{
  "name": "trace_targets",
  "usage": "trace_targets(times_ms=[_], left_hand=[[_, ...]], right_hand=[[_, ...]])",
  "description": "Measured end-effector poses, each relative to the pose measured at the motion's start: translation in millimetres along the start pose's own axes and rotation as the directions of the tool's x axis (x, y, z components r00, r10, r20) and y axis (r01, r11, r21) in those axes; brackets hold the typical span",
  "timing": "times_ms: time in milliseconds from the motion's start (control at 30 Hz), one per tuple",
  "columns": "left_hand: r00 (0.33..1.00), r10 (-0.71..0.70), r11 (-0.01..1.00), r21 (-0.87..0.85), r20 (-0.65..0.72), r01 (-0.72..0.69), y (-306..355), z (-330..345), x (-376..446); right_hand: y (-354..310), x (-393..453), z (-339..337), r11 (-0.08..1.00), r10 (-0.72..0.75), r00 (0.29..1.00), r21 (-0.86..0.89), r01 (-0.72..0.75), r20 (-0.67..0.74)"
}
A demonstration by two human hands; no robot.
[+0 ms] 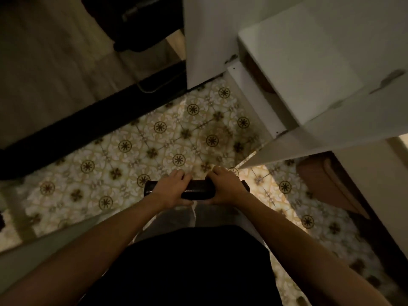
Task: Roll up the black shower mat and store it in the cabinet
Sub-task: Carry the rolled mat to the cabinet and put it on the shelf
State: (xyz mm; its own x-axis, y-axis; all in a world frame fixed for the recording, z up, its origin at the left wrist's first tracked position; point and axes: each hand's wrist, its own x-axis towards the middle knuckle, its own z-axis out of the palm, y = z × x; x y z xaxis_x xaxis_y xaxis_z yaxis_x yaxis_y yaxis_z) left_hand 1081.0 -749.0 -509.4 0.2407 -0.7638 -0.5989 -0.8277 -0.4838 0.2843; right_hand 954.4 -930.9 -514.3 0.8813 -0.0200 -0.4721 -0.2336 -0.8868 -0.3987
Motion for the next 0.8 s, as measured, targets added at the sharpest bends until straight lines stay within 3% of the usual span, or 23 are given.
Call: trace_targets(times_ms=[167,367,467,633,800], left_hand=[[0.997,0.051,0.996,0.073,0.063,-0.056,-41.8,-63.6,91.8],[0.979,0.038,0.985,0.155,0.200,-0.070,-58.9,-123.6,209.7],[0.957,0.115,0.967,0.190,0.265,-0.169,-68.6,-150.9,270.2],[0.920,0.263,0.913,0.234,0.291,-0.335,-92.7,-183.2,369.7],[0.869,0.348,0.861,0.248,0.350,-0.445,-120.2,-164.4,496.1]], right_hand=[[45.8,73.1,-35.0,0.986,0.092,0.994,0.148,-0.083,-0.056],[119.1,153.5,-82.0,0.954,0.216,0.975,0.204,-0.222,0.052],[150.7,185.1,-95.0,0.931,0.288,0.953,0.205,-0.302,0.098],[198.1,227.7,-101.9,0.862,0.402,0.914,0.313,-0.400,0.061],[273.7,301.3,-66.8,0.828,0.462,0.885,0.328,-0.455,0.060]])
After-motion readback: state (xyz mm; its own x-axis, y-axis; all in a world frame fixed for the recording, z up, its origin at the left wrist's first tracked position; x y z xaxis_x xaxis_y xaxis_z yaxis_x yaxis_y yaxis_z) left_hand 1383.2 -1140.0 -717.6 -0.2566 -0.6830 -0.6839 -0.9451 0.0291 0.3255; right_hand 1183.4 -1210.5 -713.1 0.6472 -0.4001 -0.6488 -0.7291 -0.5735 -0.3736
